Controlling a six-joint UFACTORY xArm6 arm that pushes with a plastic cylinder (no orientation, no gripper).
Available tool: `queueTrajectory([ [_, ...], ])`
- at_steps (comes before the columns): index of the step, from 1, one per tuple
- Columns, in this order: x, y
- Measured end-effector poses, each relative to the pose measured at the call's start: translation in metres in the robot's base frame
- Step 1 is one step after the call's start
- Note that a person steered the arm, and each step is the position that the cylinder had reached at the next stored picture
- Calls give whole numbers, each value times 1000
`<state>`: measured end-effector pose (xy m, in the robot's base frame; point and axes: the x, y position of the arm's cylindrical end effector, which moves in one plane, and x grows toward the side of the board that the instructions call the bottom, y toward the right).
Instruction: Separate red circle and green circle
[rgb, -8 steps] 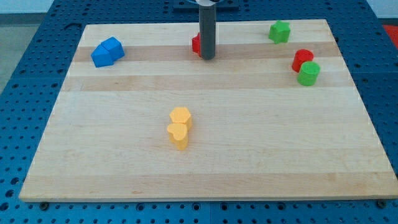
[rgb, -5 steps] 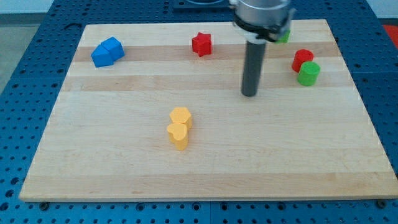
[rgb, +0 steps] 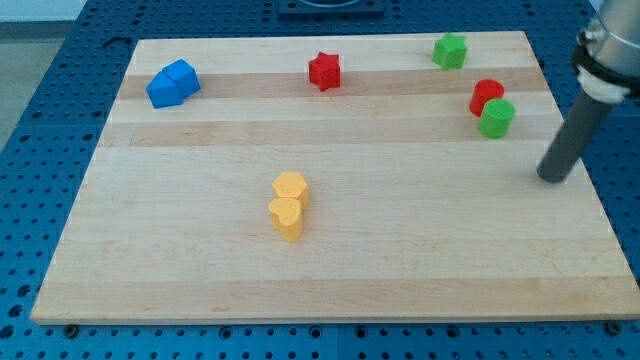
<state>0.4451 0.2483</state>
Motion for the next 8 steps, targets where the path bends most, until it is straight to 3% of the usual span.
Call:
queueTrajectory([
  [1,-51,-13],
  [2,-69,-17],
  [5,-107,-19],
  [8,-118,-79],
])
